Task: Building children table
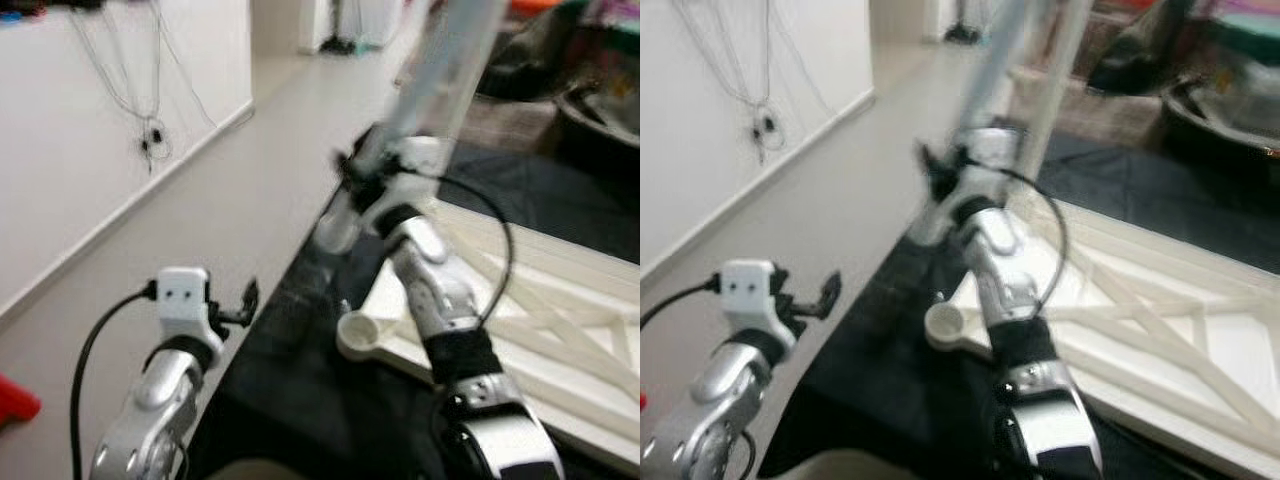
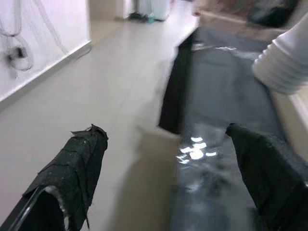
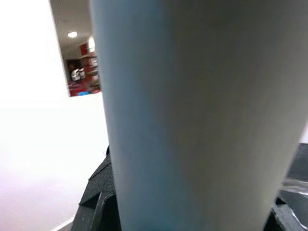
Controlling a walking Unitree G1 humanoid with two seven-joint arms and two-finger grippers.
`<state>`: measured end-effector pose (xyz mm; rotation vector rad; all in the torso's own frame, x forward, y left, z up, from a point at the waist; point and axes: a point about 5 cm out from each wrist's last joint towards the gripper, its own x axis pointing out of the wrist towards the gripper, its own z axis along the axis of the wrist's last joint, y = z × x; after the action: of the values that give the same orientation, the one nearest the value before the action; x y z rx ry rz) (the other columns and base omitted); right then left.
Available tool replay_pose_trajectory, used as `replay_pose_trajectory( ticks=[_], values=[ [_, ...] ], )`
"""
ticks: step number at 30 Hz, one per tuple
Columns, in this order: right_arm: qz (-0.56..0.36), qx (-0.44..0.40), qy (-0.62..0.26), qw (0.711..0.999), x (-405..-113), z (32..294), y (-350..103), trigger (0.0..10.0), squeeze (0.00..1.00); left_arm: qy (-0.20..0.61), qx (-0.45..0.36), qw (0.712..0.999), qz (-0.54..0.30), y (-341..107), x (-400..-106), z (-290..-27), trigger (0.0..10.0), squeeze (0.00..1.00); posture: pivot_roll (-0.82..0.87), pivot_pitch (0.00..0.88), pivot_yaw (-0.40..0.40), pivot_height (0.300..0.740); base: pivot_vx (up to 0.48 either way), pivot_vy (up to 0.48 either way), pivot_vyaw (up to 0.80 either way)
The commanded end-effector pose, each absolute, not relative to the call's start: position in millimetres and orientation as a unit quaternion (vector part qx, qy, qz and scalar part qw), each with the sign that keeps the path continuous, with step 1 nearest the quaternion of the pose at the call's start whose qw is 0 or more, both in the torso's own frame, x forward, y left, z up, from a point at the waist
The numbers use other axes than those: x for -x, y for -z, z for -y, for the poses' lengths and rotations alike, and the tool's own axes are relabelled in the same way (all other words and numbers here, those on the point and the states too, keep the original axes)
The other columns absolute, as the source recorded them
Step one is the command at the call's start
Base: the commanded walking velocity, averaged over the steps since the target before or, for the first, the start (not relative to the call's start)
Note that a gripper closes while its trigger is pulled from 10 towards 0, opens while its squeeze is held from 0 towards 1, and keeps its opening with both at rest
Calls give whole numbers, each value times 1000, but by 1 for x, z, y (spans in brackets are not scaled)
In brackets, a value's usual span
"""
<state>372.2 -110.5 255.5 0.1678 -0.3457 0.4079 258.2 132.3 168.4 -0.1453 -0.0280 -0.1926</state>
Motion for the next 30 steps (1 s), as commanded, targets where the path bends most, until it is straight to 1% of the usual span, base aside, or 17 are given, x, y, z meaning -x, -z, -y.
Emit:
replay_pose_trajectory(
  ticks=[1,14,21,22,23,24,26,29,30],
  values=[
    [169,-96,-215,957,-373,114,-258,10000,0,99,67,993,7,-165,-256,-132,10000,0,126,55,-74,740,0,0,0],
    [135,-91,-268,949,-385,130,-257,10000,0,105,68,992,6,-165,-251,-128,10000,0,126,81,-75,740,0,0,0],
    [118,-82,-288,947,-389,134,-255,10000,0,116,73,991,4,-168,-245,-123,10000,0,130,101,-75,740,0,0,0],
    [93,-88,-317,940,-391,134,-249,10000,0,130,87,988,6,-171,-240,-118,10000,0,139,139,-70,740,0,0,0],
    [83,-89,-328,937,-391,134,-246,10000,0,136,93,986,7,-172,-237,-116,10000,0,139,139,-70,740,0,0,0],
    [63,-96,-355,928,-392,134,-243,10000,0,148,101,984,7,-175,-233,-113,10000,0,148,163,-67,740,0,0,0],
    [55,-101,-369,922,-392,133,-242,10000,0,153,104,983,7,-176,-231,-112,10000,0,148,163,-67,740,0,0,0],
    [38,-126,-426,895,-391,134,-242,10000,0,166,110,980,2,-178,-223,-107,10000,0,158,194,-59,740,0,0,0],
    [38,-128,-435,890,-392,135,-243,10000,0,168,113,979,0,-179,-222,-106,10000,0,158,194,-59,740,0,0,0]
  ],
)
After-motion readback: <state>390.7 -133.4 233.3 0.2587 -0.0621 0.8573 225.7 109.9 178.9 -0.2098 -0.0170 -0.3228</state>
